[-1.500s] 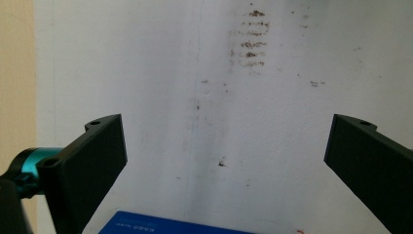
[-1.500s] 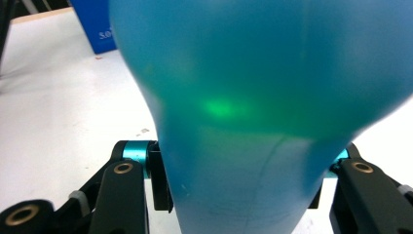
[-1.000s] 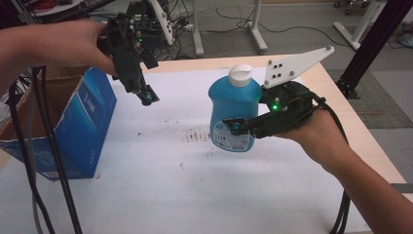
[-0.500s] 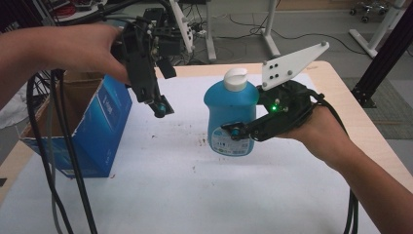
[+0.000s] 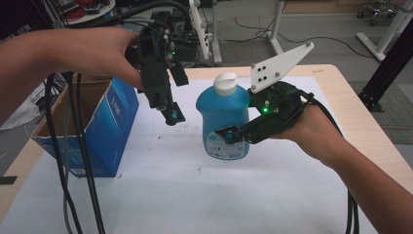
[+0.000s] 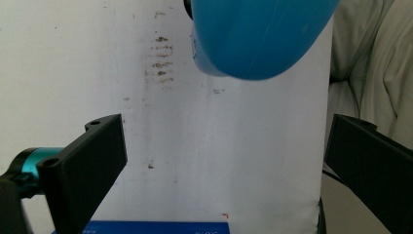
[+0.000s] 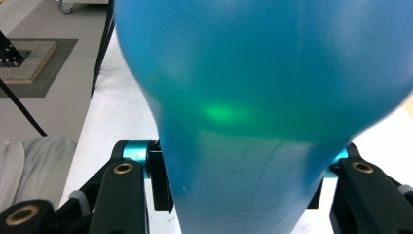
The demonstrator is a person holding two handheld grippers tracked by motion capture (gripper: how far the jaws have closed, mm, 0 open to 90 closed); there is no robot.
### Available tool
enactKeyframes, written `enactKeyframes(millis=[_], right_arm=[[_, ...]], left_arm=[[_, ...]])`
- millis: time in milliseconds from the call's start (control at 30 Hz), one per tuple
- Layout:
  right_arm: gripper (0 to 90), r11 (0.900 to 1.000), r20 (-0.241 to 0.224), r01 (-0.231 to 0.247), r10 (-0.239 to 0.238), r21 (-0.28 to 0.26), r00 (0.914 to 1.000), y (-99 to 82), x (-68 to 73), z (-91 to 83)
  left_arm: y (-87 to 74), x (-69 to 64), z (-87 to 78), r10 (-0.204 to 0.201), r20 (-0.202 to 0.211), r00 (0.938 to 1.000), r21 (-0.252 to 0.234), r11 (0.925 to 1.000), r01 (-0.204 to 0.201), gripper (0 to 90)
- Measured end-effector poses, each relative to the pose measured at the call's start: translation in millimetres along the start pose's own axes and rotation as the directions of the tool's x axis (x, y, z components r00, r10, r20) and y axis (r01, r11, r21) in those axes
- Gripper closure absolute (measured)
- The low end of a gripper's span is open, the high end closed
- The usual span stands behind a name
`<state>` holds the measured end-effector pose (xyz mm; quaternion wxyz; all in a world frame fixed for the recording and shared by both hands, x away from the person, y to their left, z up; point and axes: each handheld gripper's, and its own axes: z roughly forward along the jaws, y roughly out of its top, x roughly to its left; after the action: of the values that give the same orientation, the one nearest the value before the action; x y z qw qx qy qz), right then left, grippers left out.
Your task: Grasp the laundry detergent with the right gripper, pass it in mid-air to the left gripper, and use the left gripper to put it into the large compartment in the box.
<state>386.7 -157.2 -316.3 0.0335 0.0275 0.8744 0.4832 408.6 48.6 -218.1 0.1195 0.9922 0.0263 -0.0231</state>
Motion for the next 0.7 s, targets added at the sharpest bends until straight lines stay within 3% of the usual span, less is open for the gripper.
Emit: enactKeyframes(millis=[200, 700], right_arm=[[46.1, 0.9999, -0.017, 0.013, -0.013, 0.007, 0.9998, 6.6, -0.1, 8.1], [46.1, 0.9994, -0.055, 0.032, -0.031, 0.011, 0.998, 21.8, -1.2, 29.0]], left_arm=[[4.3, -1.4, 0.0, -0.003, 0.023, 0.9997, -0.002, 1.0, 0.003, 1.8], [8.3, -4.8, -0.8, 0.002, 0.016, 0.9999, -0.003, 1.0, -0.002, 1.7]])
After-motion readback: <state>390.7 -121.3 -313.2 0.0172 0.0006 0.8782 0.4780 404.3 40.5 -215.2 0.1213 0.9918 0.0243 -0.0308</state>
